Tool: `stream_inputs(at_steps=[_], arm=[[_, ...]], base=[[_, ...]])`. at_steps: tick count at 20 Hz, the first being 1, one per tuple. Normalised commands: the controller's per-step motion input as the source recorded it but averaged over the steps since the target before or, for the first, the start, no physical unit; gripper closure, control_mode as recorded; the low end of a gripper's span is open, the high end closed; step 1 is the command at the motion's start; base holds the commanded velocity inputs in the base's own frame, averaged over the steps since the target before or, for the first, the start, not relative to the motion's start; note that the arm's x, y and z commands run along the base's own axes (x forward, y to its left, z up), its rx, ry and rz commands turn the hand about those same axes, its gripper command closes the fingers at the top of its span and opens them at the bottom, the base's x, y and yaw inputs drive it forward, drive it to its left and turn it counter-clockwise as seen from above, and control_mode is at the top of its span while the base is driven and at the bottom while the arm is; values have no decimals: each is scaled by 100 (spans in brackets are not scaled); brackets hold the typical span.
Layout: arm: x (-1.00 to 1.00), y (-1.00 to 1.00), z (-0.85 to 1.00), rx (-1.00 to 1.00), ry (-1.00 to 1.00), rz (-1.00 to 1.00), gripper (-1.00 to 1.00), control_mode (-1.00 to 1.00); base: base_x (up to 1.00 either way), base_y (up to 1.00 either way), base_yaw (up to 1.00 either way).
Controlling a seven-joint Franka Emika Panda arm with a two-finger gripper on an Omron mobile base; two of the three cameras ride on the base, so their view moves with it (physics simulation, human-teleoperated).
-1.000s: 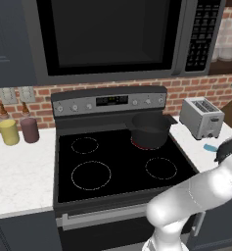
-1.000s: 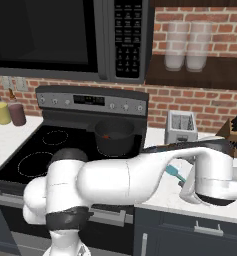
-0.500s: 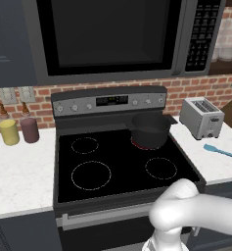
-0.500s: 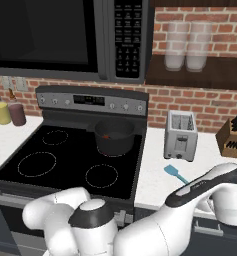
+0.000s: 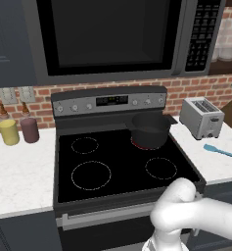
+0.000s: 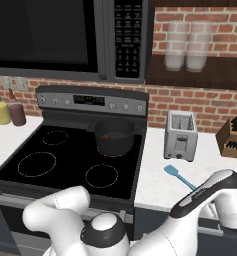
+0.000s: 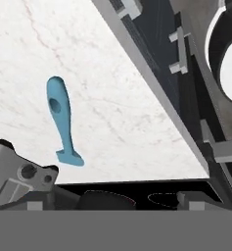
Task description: Put the bell pepper and eggplant in the pot. Retrieve the spatula and lightly stir the vegetables in the pot.
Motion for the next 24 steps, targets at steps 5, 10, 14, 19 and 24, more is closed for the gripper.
stream_inputs(at_steps=[5, 10, 14, 19, 24], arm=[[3, 0, -27, 0, 1, -1, -100, -100], [31, 0, -17, 4, 5, -3, -100, -100], [41, 0, -20, 10, 10, -5, -100, -100], [44, -11, -27, 13, 13, -8, -100, -100], [32, -20, -27, 8, 5, -7, -100, -100]], base=[[0, 0, 0], [0, 0, 0], [0, 0, 0], [0, 0, 0], [0, 0, 0]])
